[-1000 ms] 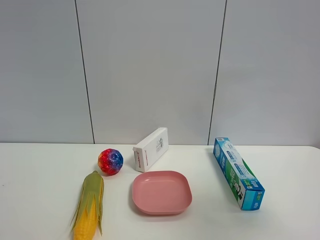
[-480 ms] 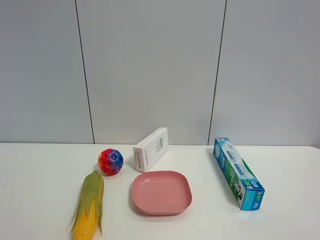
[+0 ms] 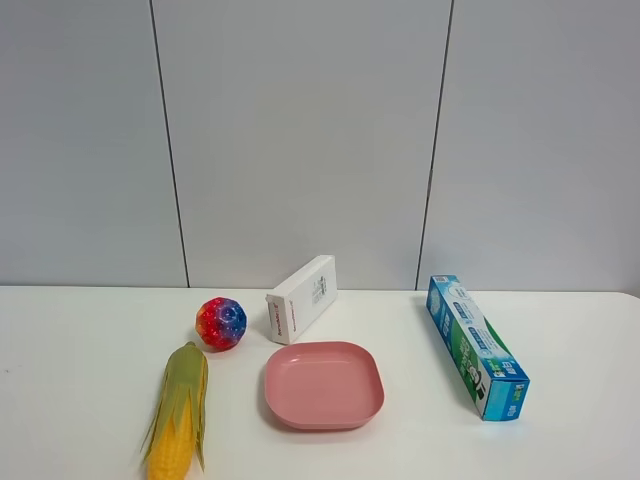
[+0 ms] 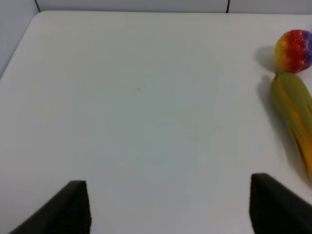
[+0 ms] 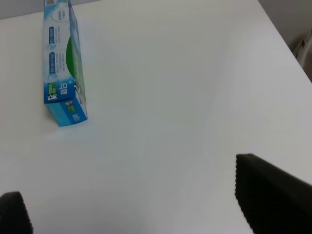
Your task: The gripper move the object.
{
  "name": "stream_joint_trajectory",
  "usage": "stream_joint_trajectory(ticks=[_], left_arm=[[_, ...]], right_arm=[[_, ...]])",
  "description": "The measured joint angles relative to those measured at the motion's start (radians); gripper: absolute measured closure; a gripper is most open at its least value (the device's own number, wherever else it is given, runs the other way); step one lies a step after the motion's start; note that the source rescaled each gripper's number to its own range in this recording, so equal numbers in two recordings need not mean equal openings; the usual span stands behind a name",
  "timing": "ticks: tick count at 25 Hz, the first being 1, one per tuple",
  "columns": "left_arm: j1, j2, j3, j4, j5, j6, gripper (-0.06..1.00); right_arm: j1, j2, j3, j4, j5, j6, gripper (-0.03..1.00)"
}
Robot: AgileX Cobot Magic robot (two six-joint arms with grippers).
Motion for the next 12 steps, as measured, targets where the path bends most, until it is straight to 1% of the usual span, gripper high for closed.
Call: stream_joint_trajectory(ticks=[12], left_arm=[[0.0,0.0,0.0,0.0,0.0,0.0,-0.06]], right_arm=[[0.0,0.0,0.001,-0.012,-0.008,0.001,0.12]])
